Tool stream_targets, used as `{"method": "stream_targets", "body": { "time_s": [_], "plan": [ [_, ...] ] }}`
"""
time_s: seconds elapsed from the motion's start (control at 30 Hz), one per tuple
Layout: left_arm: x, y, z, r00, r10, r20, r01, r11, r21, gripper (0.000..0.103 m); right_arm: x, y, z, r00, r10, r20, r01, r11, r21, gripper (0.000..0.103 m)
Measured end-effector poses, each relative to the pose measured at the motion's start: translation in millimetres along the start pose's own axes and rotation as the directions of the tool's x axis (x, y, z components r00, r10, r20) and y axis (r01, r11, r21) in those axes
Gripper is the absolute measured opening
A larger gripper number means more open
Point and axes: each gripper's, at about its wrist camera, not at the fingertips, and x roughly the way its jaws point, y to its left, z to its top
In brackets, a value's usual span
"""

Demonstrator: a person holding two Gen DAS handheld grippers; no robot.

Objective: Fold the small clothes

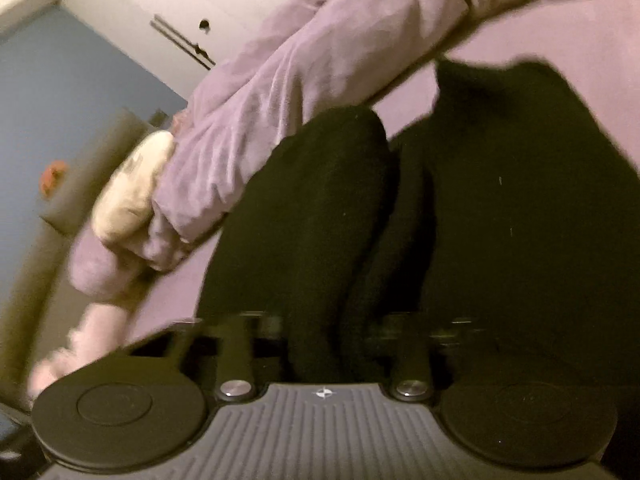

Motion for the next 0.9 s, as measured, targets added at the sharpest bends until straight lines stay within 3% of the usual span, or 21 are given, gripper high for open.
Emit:
{"method": "stream_targets", "body": {
  "time_s": [0.07, 0.13, 0.27, 0.33, 0.43, 0.57, 0.67, 0.73, 0.8, 0.9],
  "plan": [
    [-14, 0, 3, 0.999, 0.025, 0.040, -0.025, 1.000, -0.010, 0.084, -19, 34, 2, 0.990, -0.093, 0.108, 0.115, 0.970, -0.216, 0.023],
    [-25, -4, 7, 0.995, 0.055, 0.081, -0.055, 0.998, 0.007, 0.084, -38, 53, 6, 0.974, -0.113, 0.198, 0.173, 0.931, -0.320, 0.022],
    [-39, -17, 17, 0.990, 0.045, 0.134, -0.050, 0.998, 0.035, 0.084, -67, 61, 13, 0.920, -0.180, 0.347, 0.314, 0.869, -0.381, 0.022],
    [-38, -24, 21, 0.990, 0.035, 0.136, -0.041, 0.998, 0.038, 0.084, -72, 48, 15, 0.903, -0.225, 0.365, 0.359, 0.863, -0.357, 0.022],
    [-21, -39, 21, 0.996, 0.028, 0.089, -0.033, 0.998, 0.054, 0.085, -56, 16, 8, 0.873, -0.350, 0.339, 0.463, 0.812, -0.355, 0.023],
    [9, -47, 16, 1.000, 0.007, -0.010, -0.007, 0.999, 0.043, 0.092, -28, -38, -7, 0.876, -0.438, 0.201, 0.480, 0.828, -0.290, 0.040],
    [13, -42, 17, 0.999, 0.011, -0.030, -0.010, 1.000, 0.021, 0.092, -48, -36, -5, 0.883, -0.410, 0.231, 0.459, 0.856, -0.238, 0.055],
    [6, -37, 21, 1.000, 0.021, -0.019, -0.021, 1.000, 0.009, 0.092, -70, -28, 1, 0.880, -0.377, 0.291, 0.441, 0.874, -0.202, 0.056],
    [-3, -35, 28, 1.000, 0.027, 0.014, -0.027, 0.999, -0.017, 0.089, -83, -14, 4, 0.858, -0.361, 0.365, 0.453, 0.867, -0.208, 0.056],
    [-12, -47, 43, 0.998, 0.012, 0.064, -0.011, 1.000, -0.014, 0.090, -80, -1, 13, 0.866, -0.305, 0.396, 0.425, 0.867, -0.260, 0.053]
  ]
}}
